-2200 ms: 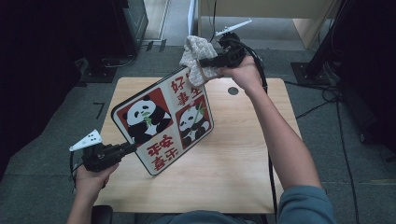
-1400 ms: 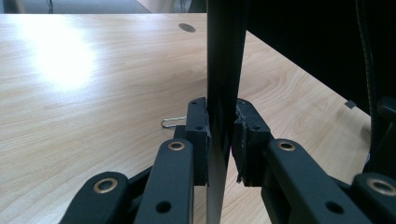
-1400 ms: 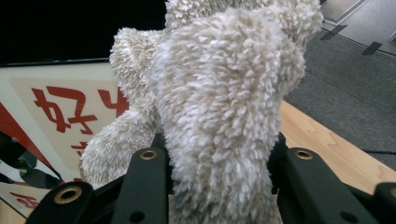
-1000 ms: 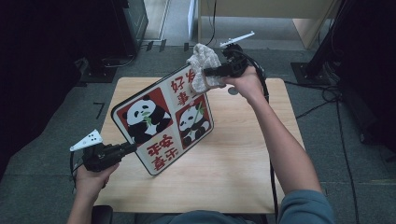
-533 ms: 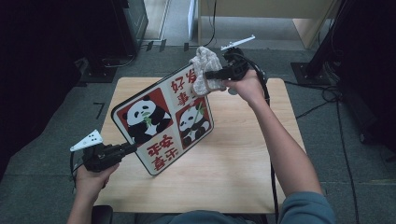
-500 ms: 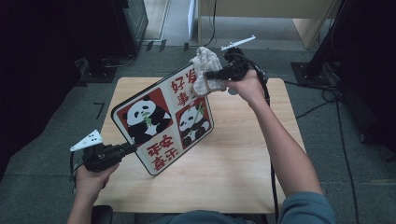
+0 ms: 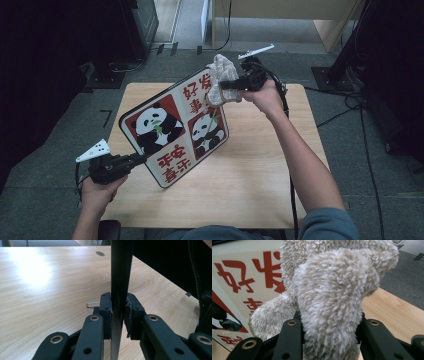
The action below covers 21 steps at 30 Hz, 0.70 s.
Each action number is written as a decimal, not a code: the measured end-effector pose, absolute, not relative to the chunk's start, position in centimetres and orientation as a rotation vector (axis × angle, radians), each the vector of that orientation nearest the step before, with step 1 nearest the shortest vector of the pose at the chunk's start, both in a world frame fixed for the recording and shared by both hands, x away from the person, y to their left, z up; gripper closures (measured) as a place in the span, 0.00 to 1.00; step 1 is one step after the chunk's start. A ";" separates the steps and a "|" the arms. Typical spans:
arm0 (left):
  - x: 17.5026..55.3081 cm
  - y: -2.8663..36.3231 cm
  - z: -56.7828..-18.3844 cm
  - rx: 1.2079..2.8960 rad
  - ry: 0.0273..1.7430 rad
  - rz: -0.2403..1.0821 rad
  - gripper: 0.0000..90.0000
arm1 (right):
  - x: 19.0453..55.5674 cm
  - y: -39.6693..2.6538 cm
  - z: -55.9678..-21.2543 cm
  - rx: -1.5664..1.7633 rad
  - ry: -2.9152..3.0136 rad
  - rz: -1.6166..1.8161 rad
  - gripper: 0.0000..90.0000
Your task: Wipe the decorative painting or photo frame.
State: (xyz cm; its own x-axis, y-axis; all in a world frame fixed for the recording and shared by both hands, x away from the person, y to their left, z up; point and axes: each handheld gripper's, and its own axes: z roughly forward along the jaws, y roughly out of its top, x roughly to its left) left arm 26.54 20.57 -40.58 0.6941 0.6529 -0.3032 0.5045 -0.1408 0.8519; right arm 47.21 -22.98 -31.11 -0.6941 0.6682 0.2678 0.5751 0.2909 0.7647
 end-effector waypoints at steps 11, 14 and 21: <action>26.6 20.5 -40.6 1.799 0.916 0.165 0.87 | 46.8 -23.1 -32.3 1.158 2.436 1.381 0.73; 26.6 20.5 -40.6 1.799 0.916 0.164 0.87 | 46.6 -23.2 -32.9 1.132 2.438 1.363 0.73; 26.5 20.4 -40.6 1.804 0.912 0.165 0.87 | 46.5 -23.3 -33.6 1.098 2.429 1.364 0.72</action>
